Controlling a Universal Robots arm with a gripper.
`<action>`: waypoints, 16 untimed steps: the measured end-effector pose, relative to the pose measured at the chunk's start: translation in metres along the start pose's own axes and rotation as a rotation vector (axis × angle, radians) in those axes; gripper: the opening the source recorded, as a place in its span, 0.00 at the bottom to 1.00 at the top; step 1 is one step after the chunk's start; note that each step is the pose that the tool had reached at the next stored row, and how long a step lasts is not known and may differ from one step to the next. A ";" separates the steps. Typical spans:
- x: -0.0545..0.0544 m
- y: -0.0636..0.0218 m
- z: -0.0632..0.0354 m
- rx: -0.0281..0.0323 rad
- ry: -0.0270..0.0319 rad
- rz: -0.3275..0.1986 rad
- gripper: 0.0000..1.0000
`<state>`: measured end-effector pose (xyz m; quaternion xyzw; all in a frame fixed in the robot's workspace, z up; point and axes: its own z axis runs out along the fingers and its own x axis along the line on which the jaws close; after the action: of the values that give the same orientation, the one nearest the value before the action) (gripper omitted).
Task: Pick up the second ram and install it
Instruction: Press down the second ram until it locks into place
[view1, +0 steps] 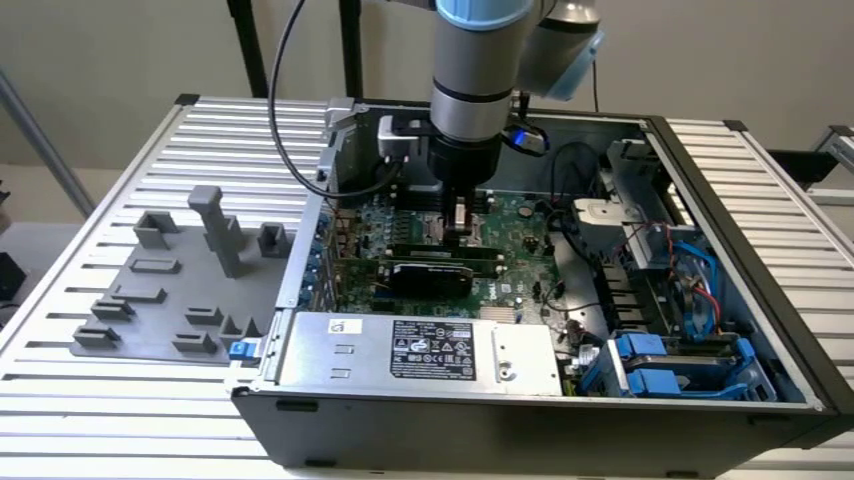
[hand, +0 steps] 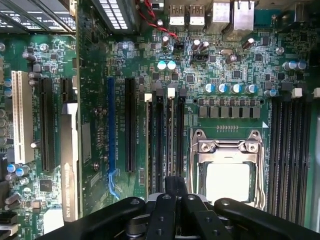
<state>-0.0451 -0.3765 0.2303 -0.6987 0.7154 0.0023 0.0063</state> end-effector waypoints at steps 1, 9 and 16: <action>0.000 0.0000 0.0014 -0.0004 0.0010 0.000 0.00; -0.001 0.0002 -0.0030 -0.0029 -0.0011 0.001 0.00; -0.001 0.0000 -0.0117 -0.0050 -0.0006 0.000 0.00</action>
<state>-0.0451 -0.3758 0.2420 -0.6986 0.7155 0.0043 0.0048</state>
